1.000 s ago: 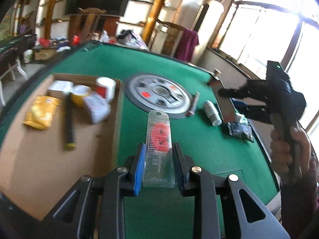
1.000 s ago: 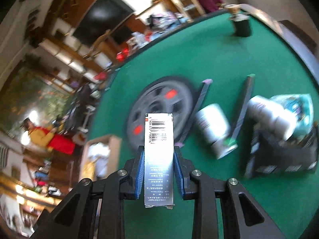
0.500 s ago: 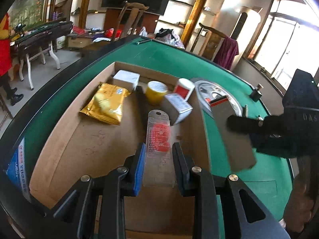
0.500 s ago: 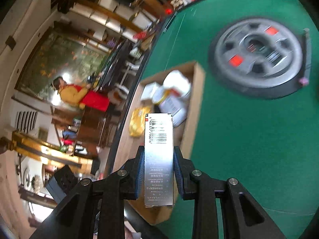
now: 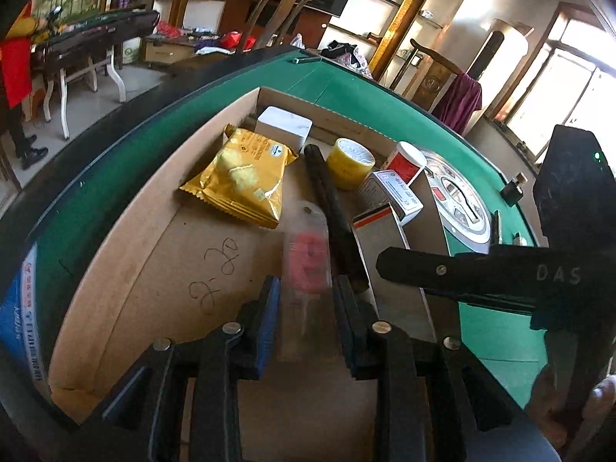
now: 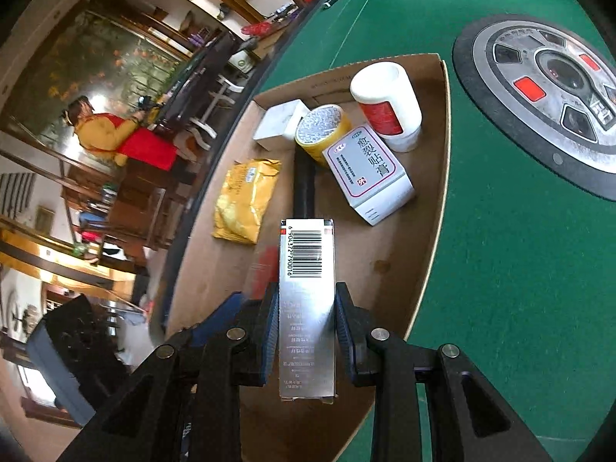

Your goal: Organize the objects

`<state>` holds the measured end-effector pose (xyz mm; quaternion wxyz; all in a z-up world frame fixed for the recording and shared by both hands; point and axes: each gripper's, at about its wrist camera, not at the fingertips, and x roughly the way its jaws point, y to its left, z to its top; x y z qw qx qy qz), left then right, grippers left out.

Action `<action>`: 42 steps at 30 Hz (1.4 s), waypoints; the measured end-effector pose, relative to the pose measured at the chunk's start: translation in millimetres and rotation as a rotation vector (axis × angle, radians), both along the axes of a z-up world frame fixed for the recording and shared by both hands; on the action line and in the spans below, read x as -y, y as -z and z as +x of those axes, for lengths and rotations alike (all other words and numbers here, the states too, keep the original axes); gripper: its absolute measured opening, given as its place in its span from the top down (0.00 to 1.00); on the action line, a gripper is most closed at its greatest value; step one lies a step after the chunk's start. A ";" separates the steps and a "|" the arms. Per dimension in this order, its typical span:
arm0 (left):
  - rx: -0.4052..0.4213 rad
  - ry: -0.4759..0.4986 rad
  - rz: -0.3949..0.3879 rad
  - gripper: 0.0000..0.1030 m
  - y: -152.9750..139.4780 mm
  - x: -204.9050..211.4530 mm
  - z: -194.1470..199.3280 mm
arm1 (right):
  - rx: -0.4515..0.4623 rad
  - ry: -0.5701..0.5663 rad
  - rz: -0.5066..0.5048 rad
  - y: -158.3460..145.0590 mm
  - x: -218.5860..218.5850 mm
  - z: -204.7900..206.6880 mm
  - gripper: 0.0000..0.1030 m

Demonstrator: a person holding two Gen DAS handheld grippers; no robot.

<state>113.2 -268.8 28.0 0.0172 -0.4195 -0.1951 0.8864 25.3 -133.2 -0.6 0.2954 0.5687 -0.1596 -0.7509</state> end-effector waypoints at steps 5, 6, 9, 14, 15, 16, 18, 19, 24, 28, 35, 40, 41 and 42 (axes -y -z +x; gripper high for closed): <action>-0.033 -0.027 0.033 0.34 -10.8 5.1 4.8 | -0.036 0.011 0.032 -2.8 -4.5 -1.3 0.69; -0.040 -0.030 0.033 0.33 -14.3 6.1 6.0 | -0.047 0.009 0.039 -4.0 -6.7 -0.6 0.69; -0.067 -0.045 0.033 0.27 -25.8 8.8 12.1 | -0.076 0.016 0.051 -9.3 -11.3 2.1 0.64; -0.117 -0.061 0.025 0.17 -44.3 7.8 23.5 | -0.207 0.048 0.103 -39.1 -36.3 15.3 0.51; -0.122 -0.062 0.026 0.17 -46.4 7.0 25.2 | -0.247 0.065 0.124 -47.1 -45.4 20.1 0.45; -0.124 -0.063 0.025 0.17 -47.9 6.3 26.6 | -0.275 0.084 0.139 -53.1 -54.6 23.3 0.42; -0.123 -0.060 0.020 0.17 -48.9 2.8 28.4 | -0.336 0.130 0.170 -67.8 -74.4 32.4 0.37; -0.121 -0.058 0.021 0.17 -49.3 1.0 29.0 | -0.371 0.153 0.191 -74.7 -83.8 36.4 0.37; -0.140 -0.025 0.013 0.17 -59.9 -13.2 36.1 | -0.712 0.341 0.469 -123.1 -121.2 68.7 0.26; -0.207 0.053 -0.024 0.16 -82.4 -36.4 42.2 | -0.914 0.546 0.676 -127.6 -176.9 92.9 0.00; -0.206 0.243 -0.070 0.13 -101.6 -105.0 26.3 | -0.541 0.781 0.590 -106.6 -313.9 68.8 0.01; -0.183 0.330 -0.086 0.13 -101.7 -159.8 -4.5 | -0.491 0.877 0.487 -113.5 -366.4 58.8 0.00; -0.184 0.351 -0.127 0.13 -99.6 -175.6 -14.1 | -0.490 0.881 0.475 -111.9 -372.2 52.9 0.00; -0.176 0.362 -0.155 0.13 -96.8 -185.9 -20.4 | -0.494 0.885 0.464 -113.1 -374.9 47.0 0.00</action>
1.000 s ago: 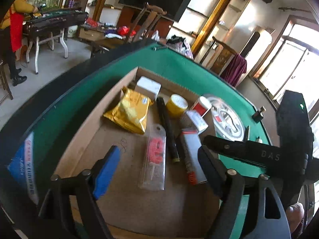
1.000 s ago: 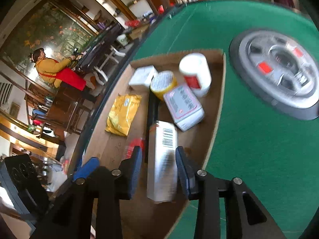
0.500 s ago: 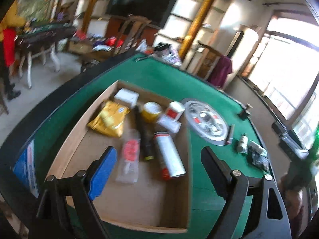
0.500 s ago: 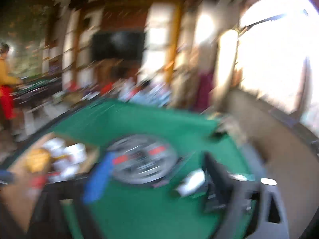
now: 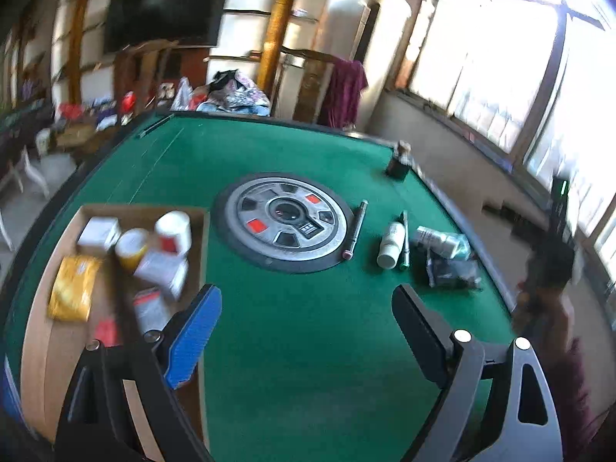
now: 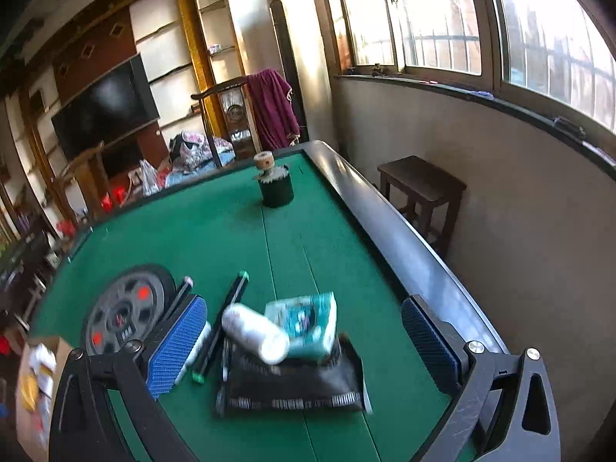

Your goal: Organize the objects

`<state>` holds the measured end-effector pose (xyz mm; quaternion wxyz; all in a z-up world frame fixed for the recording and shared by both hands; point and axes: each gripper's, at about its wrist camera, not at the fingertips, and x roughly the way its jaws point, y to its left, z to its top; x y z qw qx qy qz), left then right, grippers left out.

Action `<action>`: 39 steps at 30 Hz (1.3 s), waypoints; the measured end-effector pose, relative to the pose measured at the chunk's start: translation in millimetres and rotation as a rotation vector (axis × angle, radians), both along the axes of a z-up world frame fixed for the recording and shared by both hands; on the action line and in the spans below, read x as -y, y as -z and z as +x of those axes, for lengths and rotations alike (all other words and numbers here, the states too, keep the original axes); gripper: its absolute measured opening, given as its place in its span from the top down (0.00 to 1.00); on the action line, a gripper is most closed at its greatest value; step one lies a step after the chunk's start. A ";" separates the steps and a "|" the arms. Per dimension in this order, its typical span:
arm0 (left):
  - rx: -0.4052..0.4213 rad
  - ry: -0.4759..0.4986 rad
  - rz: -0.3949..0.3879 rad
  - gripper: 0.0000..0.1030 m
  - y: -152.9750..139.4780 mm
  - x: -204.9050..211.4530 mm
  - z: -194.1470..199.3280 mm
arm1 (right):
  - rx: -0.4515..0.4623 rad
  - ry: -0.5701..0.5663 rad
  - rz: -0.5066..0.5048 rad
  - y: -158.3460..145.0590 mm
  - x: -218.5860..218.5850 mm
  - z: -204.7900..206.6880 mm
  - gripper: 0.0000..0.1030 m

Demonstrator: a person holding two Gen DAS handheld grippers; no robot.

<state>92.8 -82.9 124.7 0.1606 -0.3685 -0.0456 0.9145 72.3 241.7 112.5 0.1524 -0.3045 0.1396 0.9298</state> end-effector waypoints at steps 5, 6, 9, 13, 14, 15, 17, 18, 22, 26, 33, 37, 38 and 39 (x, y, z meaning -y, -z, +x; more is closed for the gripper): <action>0.070 0.046 -0.061 0.13 20.1 -39.9 -39.2 | -0.046 -0.044 0.003 5.1 3.2 -29.2 0.00; 0.083 0.051 -0.067 0.13 22.9 -44.7 -46.7 | -0.056 -0.055 -0.001 9.9 5.2 -31.9 0.00; 0.052 0.062 -0.153 0.14 29.2 -63.7 -66.5 | -0.056 -0.045 -0.021 33.3 -2.2 -30.1 0.00; 0.034 0.126 -0.220 0.47 41.3 -94.0 -100.6 | -0.021 -0.031 -0.142 43.7 -24.4 -28.1 0.00; 0.049 0.137 -0.230 0.52 46.8 -101.4 -109.7 | -0.033 -0.022 -0.160 42.2 -28.1 -25.2 0.00; 0.058 0.143 -0.245 0.58 53.2 -109.1 -118.4 | -0.052 -0.020 -0.175 40.0 -30.7 -22.0 0.00; 0.065 0.151 -0.273 0.62 64.3 -122.3 -131.7 | -0.060 -0.015 -0.172 39.5 -32.7 -20.0 0.00; 0.073 0.160 -0.283 0.63 70.5 -128.3 -138.3 | -0.058 -0.015 -0.168 40.0 -33.0 -20.0 0.00; 0.098 0.199 -0.284 0.63 87.1 -145.7 -159.4 | -0.042 -0.034 -0.170 42.4 -29.7 -23.6 0.00; 0.126 0.230 -0.319 0.63 104.7 -164.0 -175.4 | -0.035 -0.042 -0.172 45.4 -31.0 -28.4 0.00; 0.093 0.228 -0.355 0.65 111.3 -178.8 -174.2 | -0.015 -0.068 -0.203 52.4 -30.8 -36.3 0.00; 0.151 0.190 -0.338 0.86 107.7 -169.5 -167.9 | -0.002 -0.074 -0.195 55.8 -28.0 -38.2 0.00; 0.167 0.185 -0.305 0.86 105.3 -161.5 -162.2 | 0.001 -0.076 -0.196 55.9 -27.5 -38.7 0.00; 0.171 0.182 -0.290 0.86 102.1 -156.1 -157.0 | 0.003 -0.083 -0.201 56.4 -26.4 -38.8 0.00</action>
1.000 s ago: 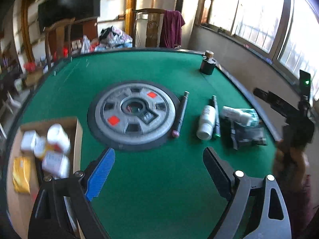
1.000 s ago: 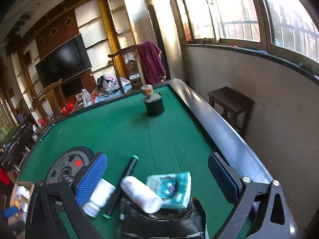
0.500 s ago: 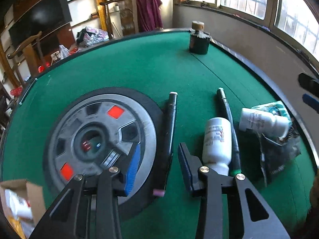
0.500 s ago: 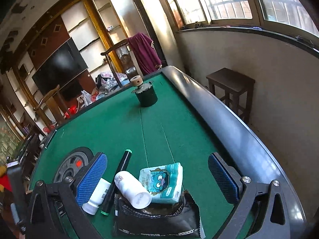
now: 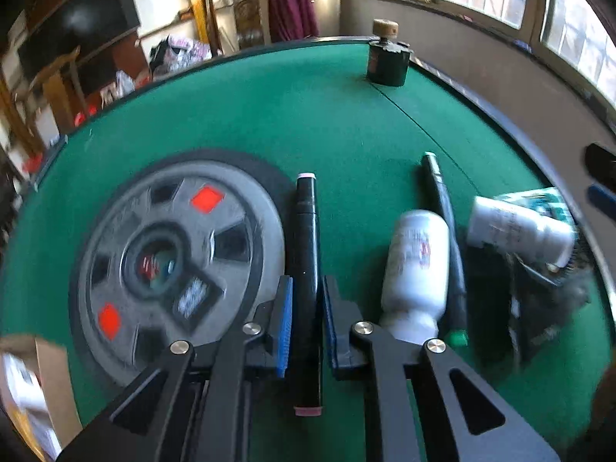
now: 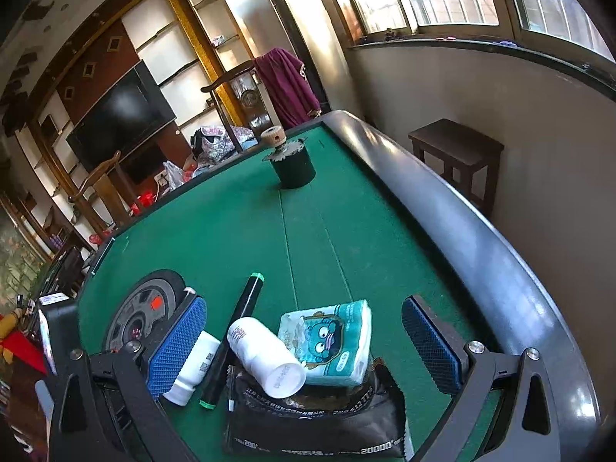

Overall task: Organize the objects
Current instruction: 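Grasp the pink-capped black marker with the left tool while the right tool grasps a white bottle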

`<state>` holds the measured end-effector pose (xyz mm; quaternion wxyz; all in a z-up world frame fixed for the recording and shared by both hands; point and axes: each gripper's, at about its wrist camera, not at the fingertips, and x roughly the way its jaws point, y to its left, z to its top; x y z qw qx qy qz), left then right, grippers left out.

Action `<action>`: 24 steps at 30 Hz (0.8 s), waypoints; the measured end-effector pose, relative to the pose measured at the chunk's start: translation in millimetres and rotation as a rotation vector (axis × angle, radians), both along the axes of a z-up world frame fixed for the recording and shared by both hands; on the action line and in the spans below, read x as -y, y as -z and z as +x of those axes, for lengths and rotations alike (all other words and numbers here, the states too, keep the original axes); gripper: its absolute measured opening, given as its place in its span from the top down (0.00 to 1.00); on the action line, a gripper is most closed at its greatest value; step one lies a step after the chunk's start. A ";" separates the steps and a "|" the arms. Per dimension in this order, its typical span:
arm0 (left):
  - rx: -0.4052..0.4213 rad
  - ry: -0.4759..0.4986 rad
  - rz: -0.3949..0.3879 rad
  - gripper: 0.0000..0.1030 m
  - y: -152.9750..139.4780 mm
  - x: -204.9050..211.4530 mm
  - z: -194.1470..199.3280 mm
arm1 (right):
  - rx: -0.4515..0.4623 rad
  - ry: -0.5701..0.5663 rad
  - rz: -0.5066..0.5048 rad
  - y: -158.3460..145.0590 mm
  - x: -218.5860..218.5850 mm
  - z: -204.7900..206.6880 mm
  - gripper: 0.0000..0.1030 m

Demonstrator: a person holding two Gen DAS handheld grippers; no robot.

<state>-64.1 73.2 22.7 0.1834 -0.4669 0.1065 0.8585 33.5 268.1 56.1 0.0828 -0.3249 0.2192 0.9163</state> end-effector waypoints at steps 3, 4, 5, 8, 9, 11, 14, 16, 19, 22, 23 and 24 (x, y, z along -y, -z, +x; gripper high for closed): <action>-0.010 -0.018 0.053 0.86 -14.3 26.7 27.7 | -0.008 -0.017 0.021 -1.5 6.4 1.0 0.00; -0.014 -0.030 0.066 0.86 -18.8 36.5 37.6 | -0.012 -0.022 0.028 -2.3 8.6 1.3 0.00; -0.021 -0.043 0.079 0.86 -23.2 47.4 49.5 | -0.017 -0.030 0.035 -3.2 11.1 1.4 0.00; -0.035 -0.082 0.079 0.86 -29.2 77.8 84.2 | -0.030 -0.064 0.061 -5.2 21.7 1.7 0.00; -0.042 -0.098 0.073 0.86 -28.7 87.9 96.4 | -0.036 -0.085 0.079 -6.4 28.2 1.8 0.00; -0.044 -0.138 0.074 0.86 -25.1 105.1 112.2 | -0.047 -0.119 0.107 -8.6 38.9 2.8 0.00; -0.034 -0.201 0.073 0.86 -14.5 127.6 124.2 | -0.057 -0.179 0.138 -12.6 59.0 2.5 0.01; -0.018 -0.246 0.066 0.86 -7.1 138.0 127.1 | -0.033 -0.177 0.115 -14.9 67.5 -0.9 0.01; -0.001 -0.273 0.083 0.86 0.2 144.2 126.9 | 0.010 -0.232 0.075 -16.8 84.5 -8.5 0.01; 0.011 -0.271 0.140 0.80 1.7 150.8 126.1 | 0.099 -0.307 0.024 -10.5 100.0 -27.9 0.03; 0.013 -0.263 0.167 0.78 2.0 154.3 126.9 | 0.124 -0.321 0.013 -8.1 103.9 -33.2 0.04; 0.015 -0.253 0.200 0.73 2.3 157.7 127.3 | 0.163 -0.343 0.004 -3.6 109.4 -40.4 0.07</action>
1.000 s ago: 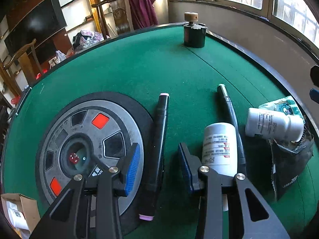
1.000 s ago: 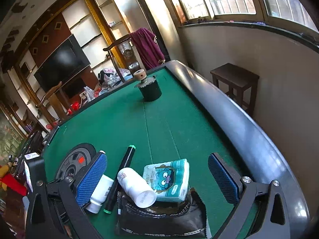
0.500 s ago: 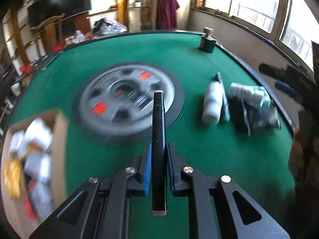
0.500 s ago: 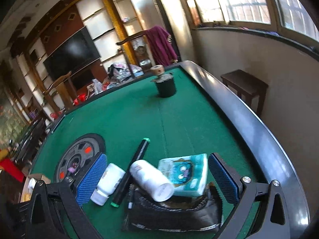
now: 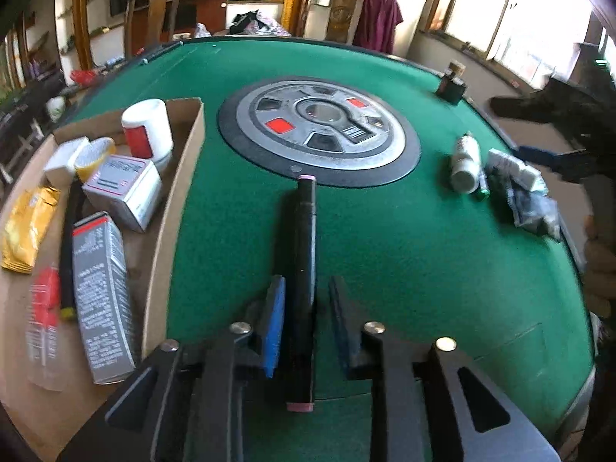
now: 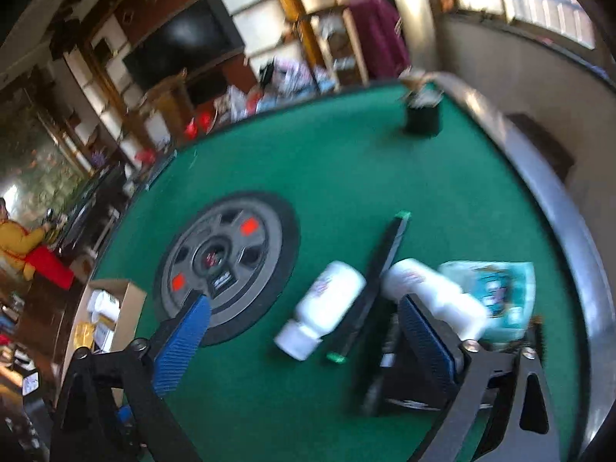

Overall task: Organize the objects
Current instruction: 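Grasp the pink-capped black marker with the left tool while the right tool grasps a white bottle, then carry the marker and white bottle into the tray and open both tools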

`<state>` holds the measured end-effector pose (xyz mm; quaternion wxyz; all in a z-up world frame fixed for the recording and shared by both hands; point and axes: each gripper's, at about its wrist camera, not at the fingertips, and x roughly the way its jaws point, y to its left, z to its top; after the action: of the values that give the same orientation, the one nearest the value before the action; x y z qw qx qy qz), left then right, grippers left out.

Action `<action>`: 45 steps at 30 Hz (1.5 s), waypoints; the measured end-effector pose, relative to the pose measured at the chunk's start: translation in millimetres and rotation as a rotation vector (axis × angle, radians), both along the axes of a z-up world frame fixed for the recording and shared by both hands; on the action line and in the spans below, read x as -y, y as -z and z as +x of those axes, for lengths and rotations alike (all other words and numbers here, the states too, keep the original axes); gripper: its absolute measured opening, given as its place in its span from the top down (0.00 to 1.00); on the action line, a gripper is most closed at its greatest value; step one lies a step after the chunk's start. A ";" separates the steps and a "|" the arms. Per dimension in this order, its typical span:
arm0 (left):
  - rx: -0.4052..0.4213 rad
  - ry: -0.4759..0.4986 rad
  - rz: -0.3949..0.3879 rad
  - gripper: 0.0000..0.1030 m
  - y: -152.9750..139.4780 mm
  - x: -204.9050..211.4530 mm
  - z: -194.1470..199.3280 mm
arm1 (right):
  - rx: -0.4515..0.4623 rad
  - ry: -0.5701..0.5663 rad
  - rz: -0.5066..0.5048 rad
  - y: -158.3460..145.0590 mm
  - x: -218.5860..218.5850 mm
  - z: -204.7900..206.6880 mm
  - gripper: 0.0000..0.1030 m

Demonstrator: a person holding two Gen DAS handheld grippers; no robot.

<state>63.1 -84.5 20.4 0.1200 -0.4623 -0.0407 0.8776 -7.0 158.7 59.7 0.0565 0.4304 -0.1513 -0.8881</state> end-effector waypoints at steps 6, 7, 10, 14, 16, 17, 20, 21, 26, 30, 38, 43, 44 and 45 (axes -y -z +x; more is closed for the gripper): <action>-0.007 0.024 0.097 0.62 1.8 5.5 0.1 | 0.160 -0.015 -0.006 18.1 10.5 -34.4 0.31; -0.007 0.031 0.102 0.58 1.7 4.7 0.1 | 0.175 -0.016 0.002 21.2 11.6 -37.5 0.38; -0.007 0.046 0.127 0.49 1.6 3.2 -0.5 | 0.229 -0.032 -0.005 34.7 13.8 -49.0 0.46; -0.003 0.061 0.185 0.41 2.3 6.2 0.0 | 0.312 0.002 -0.029 54.7 16.8 -65.4 0.50; -0.002 0.062 0.200 0.40 2.4 7.4 -0.6 | 0.291 0.027 0.015 54.6 22.5 -69.9 0.52; -0.002 0.062 0.204 0.40 2.3 7.5 -0.9 | 0.294 0.032 0.050 56.7 28.5 -73.5 0.53; -0.001 0.074 0.186 0.40 2.3 3.7 -1.8 | 0.265 0.032 0.202 57.7 46.8 -74.1 0.64; -0.003 0.087 0.164 0.41 2.3 1.0 -1.4 | 0.256 0.020 0.266 59.1 55.2 -71.8 0.64; 0.000 0.100 0.117 0.59 2.5 -0.2 -1.0 | 0.253 -0.056 0.303 60.5 71.6 -46.9 0.64; 0.028 0.111 0.161 0.85 6.4 11.0 2.3 | 0.232 -0.082 0.280 60.6 72.6 -12.1 0.64; -0.018 0.141 -0.052 0.63 2.8 -25.6 0.6 | 0.198 -0.069 0.192 58.8 56.8 40.7 0.64; -0.073 0.179 -0.168 0.64 7.5 -54.4 1.0 | 0.173 -0.071 0.149 57.8 59.1 61.9 0.64; -0.080 0.173 -0.174 0.76 6.8 -53.4 1.4 | 0.169 -0.071 0.132 58.1 58.0 64.3 0.64; -0.077 0.173 -0.162 0.86 5.5 -50.3 2.2 | 0.164 -0.072 0.100 58.0 54.8 66.9 0.64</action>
<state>65.3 -34.1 14.9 0.1591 -0.4384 0.0750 0.8814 59.9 103.8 1.7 0.0543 0.5092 -0.0953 -0.8536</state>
